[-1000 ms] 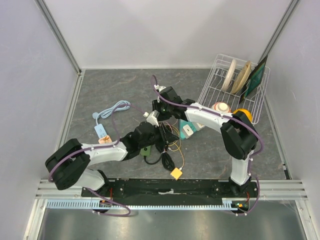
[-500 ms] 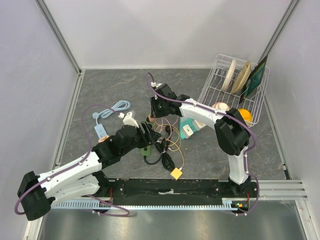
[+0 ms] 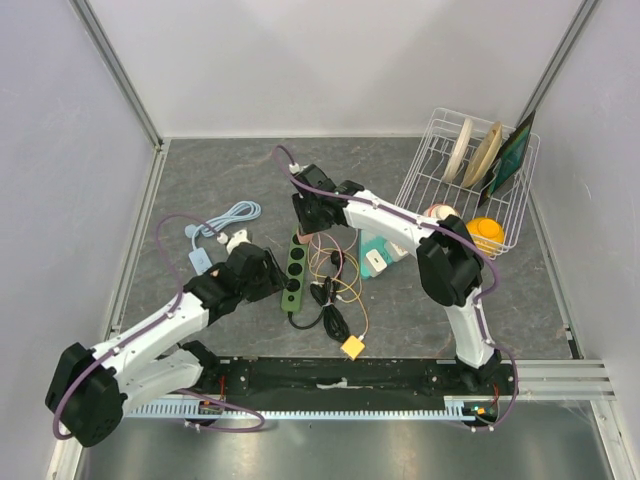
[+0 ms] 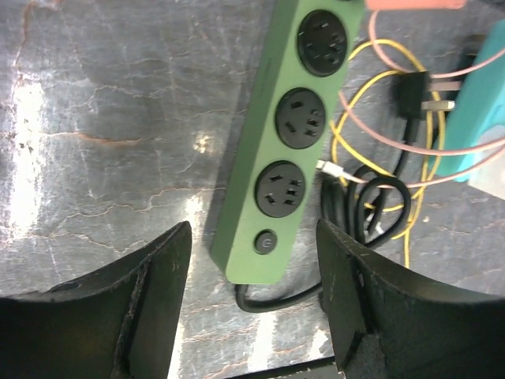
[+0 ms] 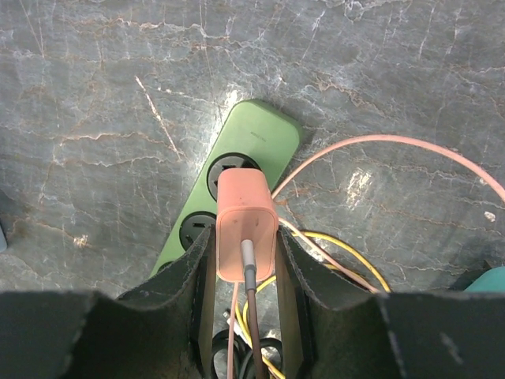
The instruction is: Insert the plug
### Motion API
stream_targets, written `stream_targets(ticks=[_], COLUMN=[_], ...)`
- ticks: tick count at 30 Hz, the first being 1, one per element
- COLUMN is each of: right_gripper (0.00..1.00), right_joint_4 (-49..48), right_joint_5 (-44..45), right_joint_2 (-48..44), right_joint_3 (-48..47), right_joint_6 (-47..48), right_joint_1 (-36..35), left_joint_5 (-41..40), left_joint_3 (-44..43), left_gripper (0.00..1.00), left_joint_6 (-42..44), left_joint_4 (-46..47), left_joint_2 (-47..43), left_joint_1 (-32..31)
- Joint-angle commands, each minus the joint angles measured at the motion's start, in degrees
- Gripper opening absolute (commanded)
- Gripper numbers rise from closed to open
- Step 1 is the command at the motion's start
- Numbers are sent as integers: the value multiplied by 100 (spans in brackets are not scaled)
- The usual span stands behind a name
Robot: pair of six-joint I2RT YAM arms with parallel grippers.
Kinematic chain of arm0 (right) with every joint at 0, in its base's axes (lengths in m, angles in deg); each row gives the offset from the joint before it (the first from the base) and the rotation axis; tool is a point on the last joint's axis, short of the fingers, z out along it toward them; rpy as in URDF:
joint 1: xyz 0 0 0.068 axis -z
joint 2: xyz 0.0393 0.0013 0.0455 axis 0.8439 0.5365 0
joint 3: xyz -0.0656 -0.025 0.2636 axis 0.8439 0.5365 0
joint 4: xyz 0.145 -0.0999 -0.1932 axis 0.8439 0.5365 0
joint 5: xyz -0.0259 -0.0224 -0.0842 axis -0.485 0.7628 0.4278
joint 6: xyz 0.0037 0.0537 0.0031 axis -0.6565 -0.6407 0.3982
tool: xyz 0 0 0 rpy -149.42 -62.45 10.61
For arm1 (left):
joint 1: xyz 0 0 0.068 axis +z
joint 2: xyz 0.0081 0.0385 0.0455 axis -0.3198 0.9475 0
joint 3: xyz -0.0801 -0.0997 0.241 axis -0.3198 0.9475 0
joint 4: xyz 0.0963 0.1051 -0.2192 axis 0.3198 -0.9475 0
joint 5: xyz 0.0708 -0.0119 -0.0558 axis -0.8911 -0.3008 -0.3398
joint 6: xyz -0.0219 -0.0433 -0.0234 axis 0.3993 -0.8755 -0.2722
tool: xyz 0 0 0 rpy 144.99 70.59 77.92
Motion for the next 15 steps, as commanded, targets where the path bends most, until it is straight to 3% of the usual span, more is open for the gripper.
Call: stream_targets(ticks=[1, 9, 15], right_gripper=[0, 0, 0], right_joint_4=[561, 1088, 1379], right_joint_5=[205, 776, 1075], right_joint_2=[341, 543, 561], right_joint_3=[-524, -700, -902], right_joint_6=[-75, -348, -357], right_joint_1=[-139, -219, -210], left_joint_5=[544, 1662, 2409], left_joint_3=[285, 848, 953], left_gripper=[69, 60, 47], left_joint_6=[176, -194, -536], left_joint_4=[341, 1606, 2362], left_joint_2=[195, 826, 1170], left_joint_1=[260, 384, 375])
